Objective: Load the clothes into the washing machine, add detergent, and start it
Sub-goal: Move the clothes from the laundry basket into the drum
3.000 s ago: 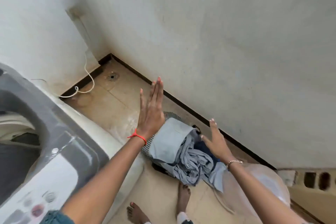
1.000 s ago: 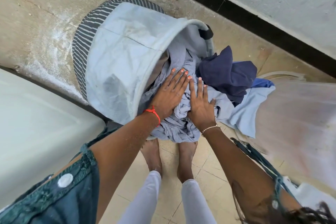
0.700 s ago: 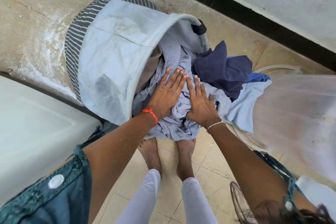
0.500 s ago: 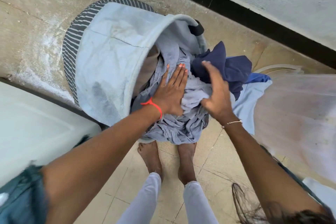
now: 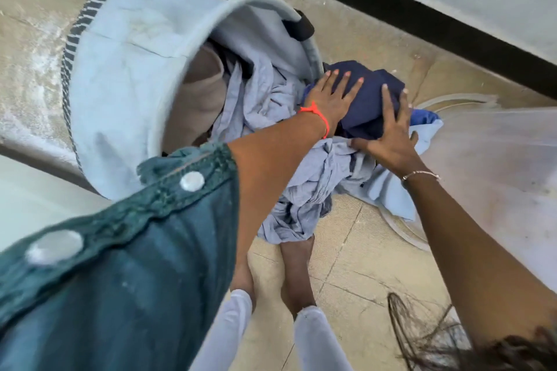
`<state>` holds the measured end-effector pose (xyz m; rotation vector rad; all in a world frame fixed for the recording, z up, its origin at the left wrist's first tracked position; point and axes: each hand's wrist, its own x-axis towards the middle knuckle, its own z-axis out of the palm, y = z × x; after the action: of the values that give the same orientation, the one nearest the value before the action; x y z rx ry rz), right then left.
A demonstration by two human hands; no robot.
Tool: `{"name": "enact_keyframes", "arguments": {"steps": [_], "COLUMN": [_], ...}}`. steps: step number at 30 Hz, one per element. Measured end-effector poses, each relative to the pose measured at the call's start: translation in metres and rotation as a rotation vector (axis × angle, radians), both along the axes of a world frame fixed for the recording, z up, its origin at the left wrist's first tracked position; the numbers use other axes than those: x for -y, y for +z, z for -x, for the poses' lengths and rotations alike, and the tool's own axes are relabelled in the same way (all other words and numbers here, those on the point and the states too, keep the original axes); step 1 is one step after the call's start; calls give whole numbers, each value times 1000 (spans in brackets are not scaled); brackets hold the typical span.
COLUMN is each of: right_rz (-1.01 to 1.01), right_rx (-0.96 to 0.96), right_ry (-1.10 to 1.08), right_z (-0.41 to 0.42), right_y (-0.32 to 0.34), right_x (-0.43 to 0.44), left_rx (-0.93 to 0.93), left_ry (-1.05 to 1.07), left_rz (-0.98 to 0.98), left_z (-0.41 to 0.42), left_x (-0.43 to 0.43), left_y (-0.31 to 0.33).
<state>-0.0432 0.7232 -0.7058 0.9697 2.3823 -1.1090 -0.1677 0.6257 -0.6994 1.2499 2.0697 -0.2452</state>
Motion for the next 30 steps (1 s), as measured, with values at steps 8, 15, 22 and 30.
{"name": "enact_keyframes", "arguments": {"steps": [8,15,22,30], "right_rz": [-80,-212,-120,-83], "right_rx": [-100,-268,-347,-759], "right_ry": [8,14,-107,-95], "right_z": [12,-2,8,52], "right_y": [-30,33,174,419], "right_x": [6,32,80,145], "left_rx": [-20,-165,-211,-172], "left_ry": [56,103,316,637], "left_rz": [-98,-369,-494,-802], "left_z": [-4,-24,-25,-6], "left_x": [-2,32,62,120], "left_y": [-27,41,207,466]}}
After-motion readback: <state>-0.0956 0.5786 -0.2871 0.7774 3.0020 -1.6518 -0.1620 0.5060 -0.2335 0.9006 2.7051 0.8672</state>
